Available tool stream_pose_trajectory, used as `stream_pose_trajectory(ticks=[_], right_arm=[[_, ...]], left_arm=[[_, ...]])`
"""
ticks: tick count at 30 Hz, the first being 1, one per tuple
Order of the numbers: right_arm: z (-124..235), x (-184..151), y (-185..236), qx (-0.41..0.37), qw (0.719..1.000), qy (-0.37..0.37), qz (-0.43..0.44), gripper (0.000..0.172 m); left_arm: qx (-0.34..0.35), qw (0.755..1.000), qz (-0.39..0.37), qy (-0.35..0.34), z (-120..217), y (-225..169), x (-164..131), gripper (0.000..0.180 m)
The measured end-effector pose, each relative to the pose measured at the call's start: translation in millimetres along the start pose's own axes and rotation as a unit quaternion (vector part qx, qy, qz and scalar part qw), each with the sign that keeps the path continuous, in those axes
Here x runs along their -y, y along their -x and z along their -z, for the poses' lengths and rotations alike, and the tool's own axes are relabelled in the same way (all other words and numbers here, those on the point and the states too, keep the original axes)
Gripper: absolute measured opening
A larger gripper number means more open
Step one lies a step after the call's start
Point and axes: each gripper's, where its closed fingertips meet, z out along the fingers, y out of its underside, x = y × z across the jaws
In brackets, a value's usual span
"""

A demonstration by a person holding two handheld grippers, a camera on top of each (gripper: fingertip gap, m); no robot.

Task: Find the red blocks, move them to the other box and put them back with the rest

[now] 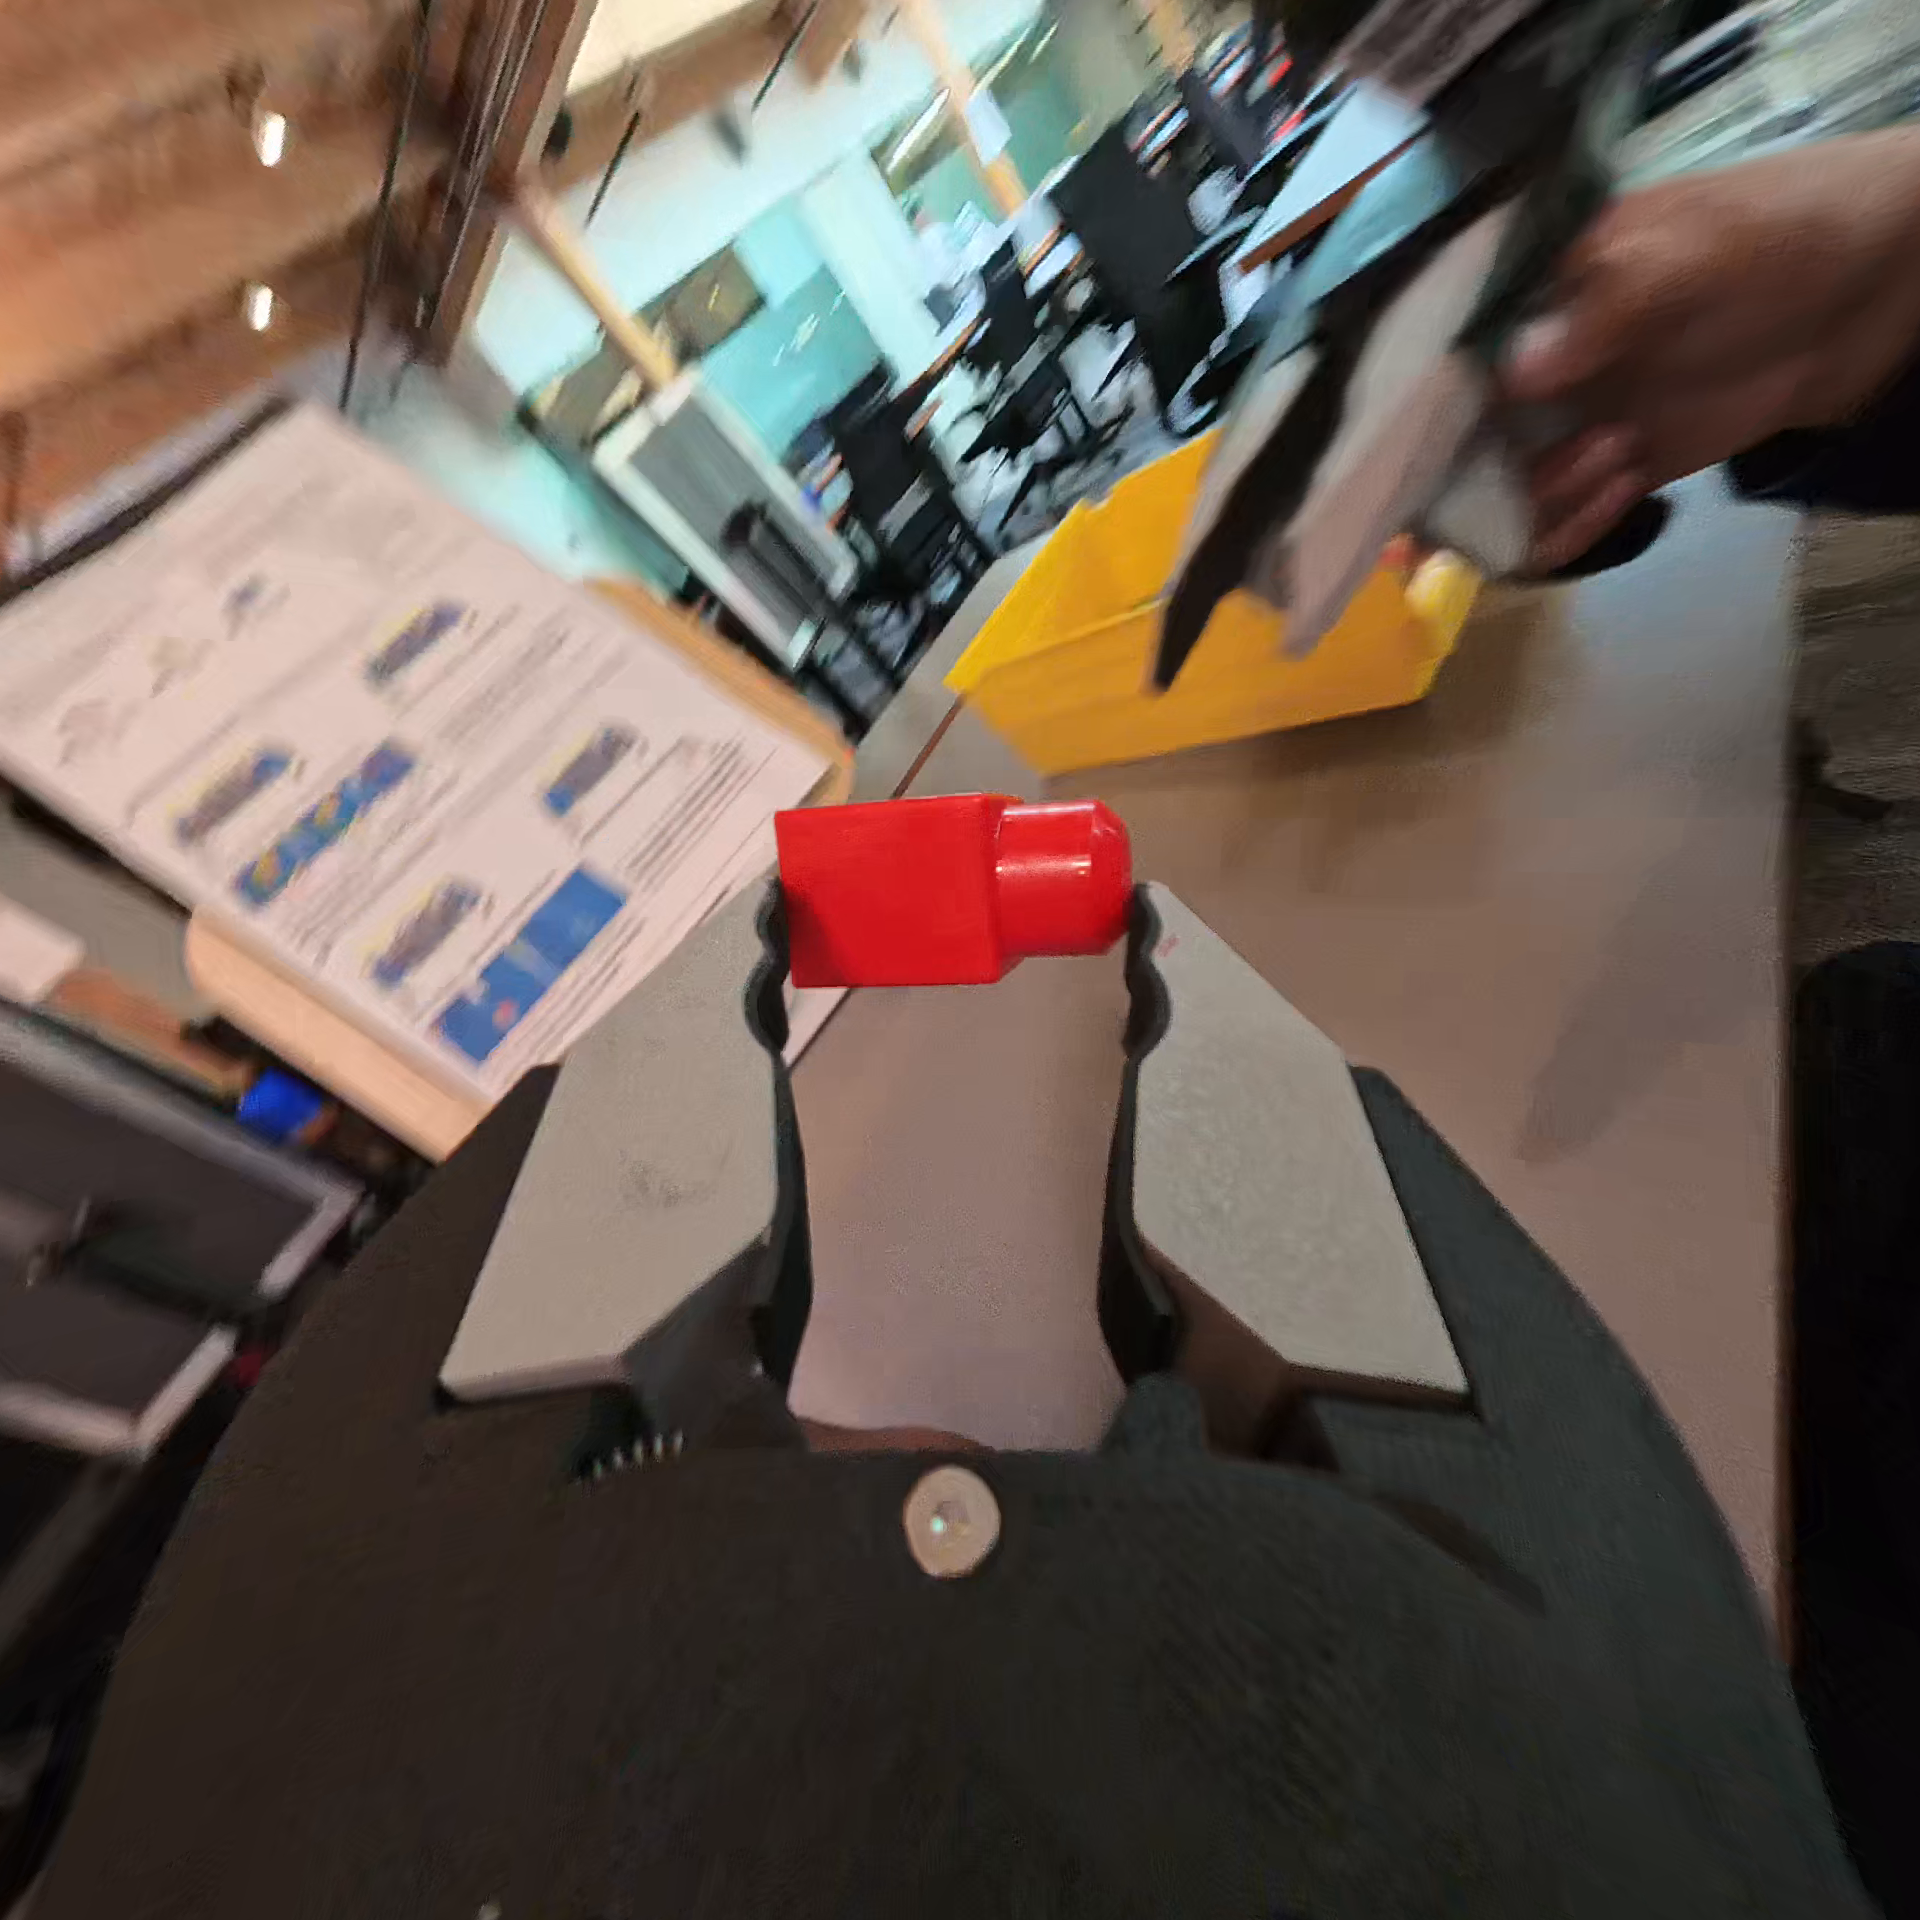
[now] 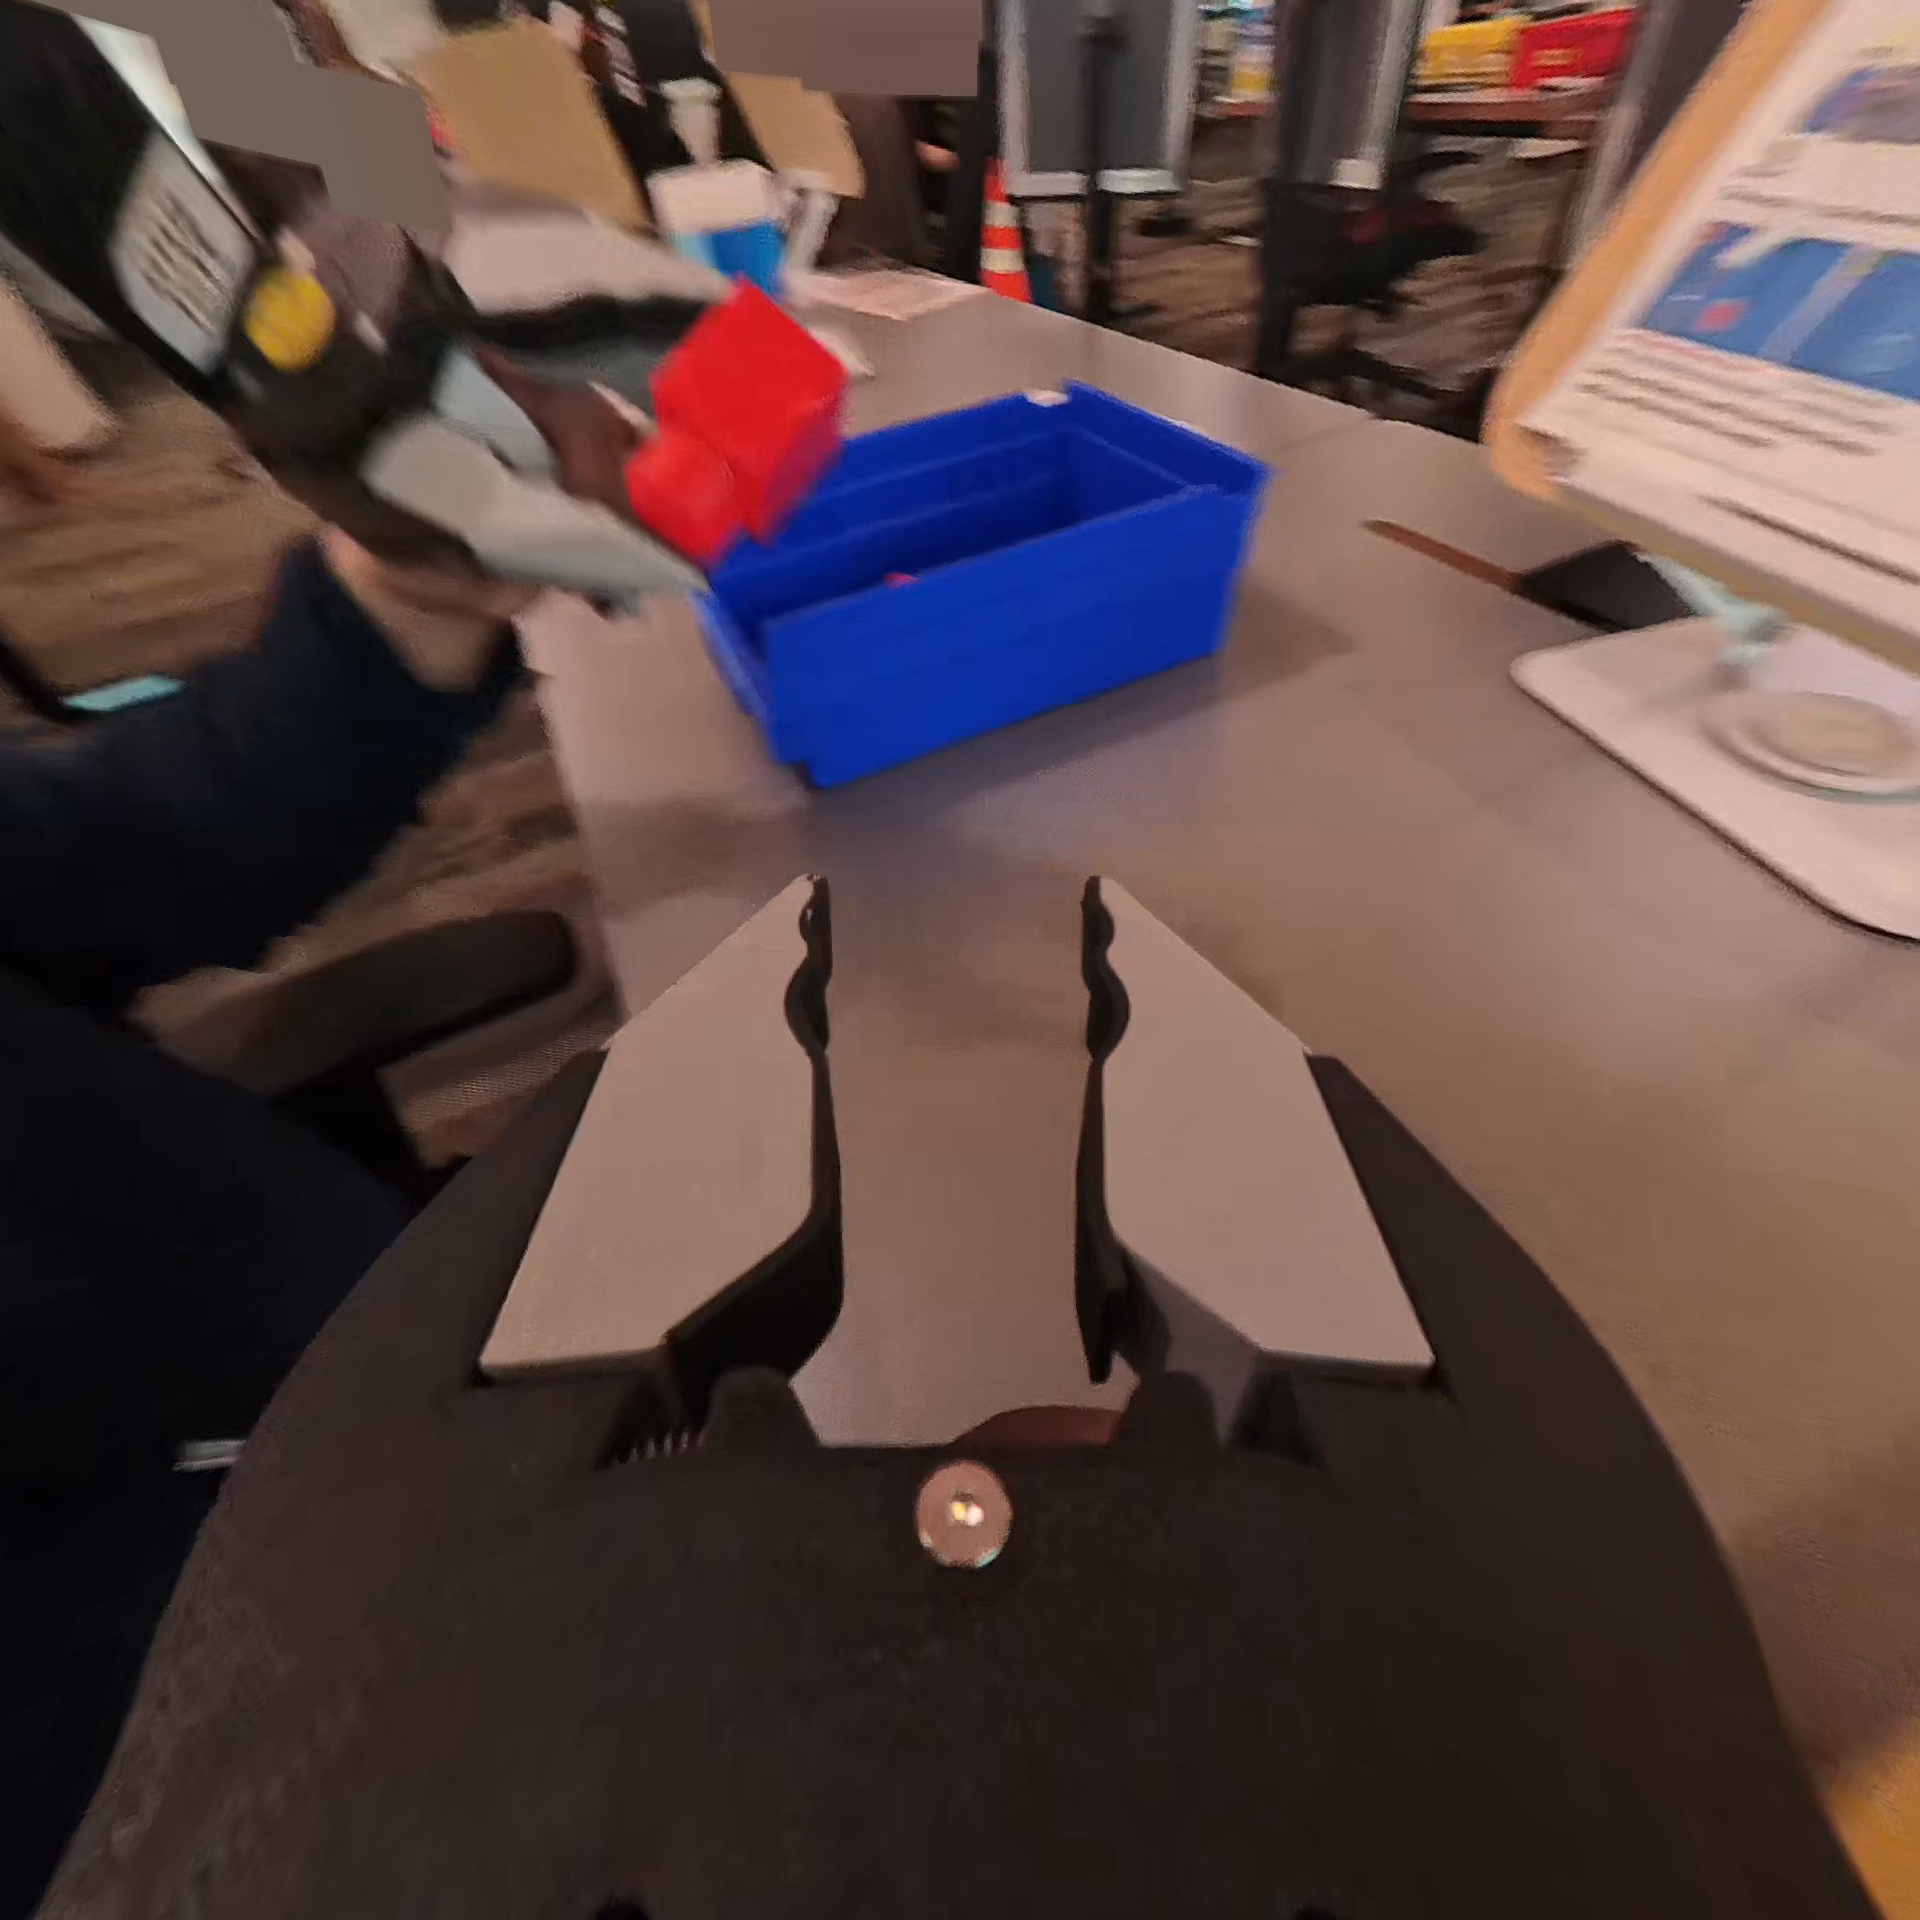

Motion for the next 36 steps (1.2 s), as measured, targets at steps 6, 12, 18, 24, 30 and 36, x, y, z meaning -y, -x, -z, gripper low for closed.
stream_pose_trajectory(ticks=[6,12,18,24,30,36], right_arm=[[-17.5,18.6,72.8,0.255,0.956,-0.046,-0.14,0.055],[-15.1,14.5,87.1,0.337,0.918,-0.049,-0.202,0.039],[-21.4,8.4,74.0,0.312,0.923,-0.047,-0.222,0.037],[-8.9,17.4,35.2,0.193,0.961,-0.068,-0.183,0.036],[78.1,25.8,-96.8,-0.208,0.976,-0.066,-0.025,0.036],[203.9,-36.9,-216.2,-0.496,0.867,0.025,-0.04,0.036]], left_arm=[[-0.053,0.983,-0.071,-0.163,-11.7,-74.6,47.7,0.063],[-0.056,0.98,-0.071,-0.175,-17.1,-85.1,43.3,0.063],[-0.036,0.988,-0.06,-0.138,-27.8,-81.4,27.1,0.063],[-0.001,0.992,-0.008,-0.126,-22.7,-61.5,16.7,0.056],[0.115,0.992,0.051,0.025,-11.6,9.9,-33.0,0.026],[0.177,0.955,0.208,0.118,31.6,71.8,-90.9,0.03]])
